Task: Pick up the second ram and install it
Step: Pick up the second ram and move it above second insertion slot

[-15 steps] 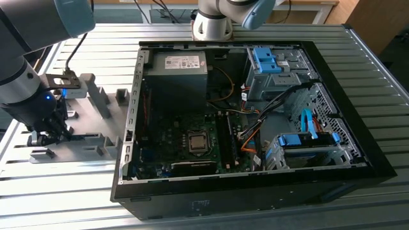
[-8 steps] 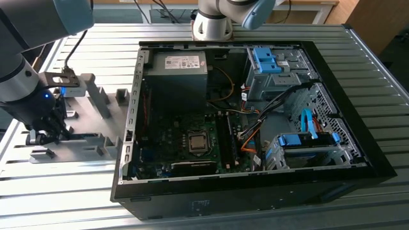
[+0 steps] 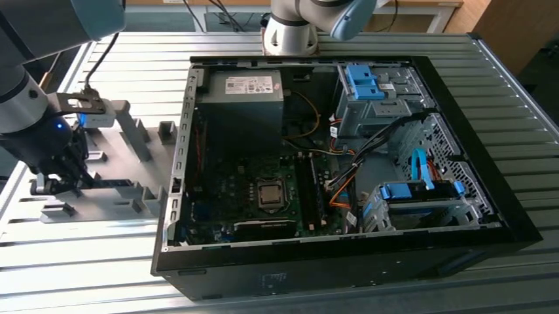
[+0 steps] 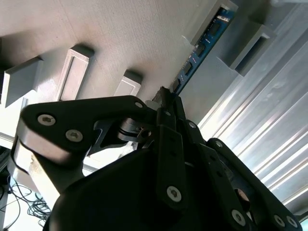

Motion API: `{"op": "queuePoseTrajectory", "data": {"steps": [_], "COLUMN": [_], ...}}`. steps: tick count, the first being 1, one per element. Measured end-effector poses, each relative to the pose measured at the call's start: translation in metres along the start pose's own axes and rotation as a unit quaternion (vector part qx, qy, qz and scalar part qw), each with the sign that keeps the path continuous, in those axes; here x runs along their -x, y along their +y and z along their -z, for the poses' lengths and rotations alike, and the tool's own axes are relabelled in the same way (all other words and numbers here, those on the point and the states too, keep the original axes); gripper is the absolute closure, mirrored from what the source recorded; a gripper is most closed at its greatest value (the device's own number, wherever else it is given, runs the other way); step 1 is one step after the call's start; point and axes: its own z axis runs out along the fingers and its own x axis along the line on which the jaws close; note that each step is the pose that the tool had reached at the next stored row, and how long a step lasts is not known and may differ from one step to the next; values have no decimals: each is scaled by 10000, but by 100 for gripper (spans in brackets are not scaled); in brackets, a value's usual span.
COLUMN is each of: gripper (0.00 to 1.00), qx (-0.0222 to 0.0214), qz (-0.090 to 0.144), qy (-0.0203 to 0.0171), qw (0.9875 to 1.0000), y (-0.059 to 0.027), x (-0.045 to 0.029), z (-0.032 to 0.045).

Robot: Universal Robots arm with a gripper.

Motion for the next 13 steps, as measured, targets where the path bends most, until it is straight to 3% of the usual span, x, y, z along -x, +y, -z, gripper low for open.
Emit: {"op": "queuePoseTrajectory", "data": {"steps": [7,13], "gripper": [86,86], "qx": [0,0], "qz": [0,0], "qy": [0,1], "qw": [10000,10000], "y": [2,2], "x": [2,2], "z": [81,95]}}
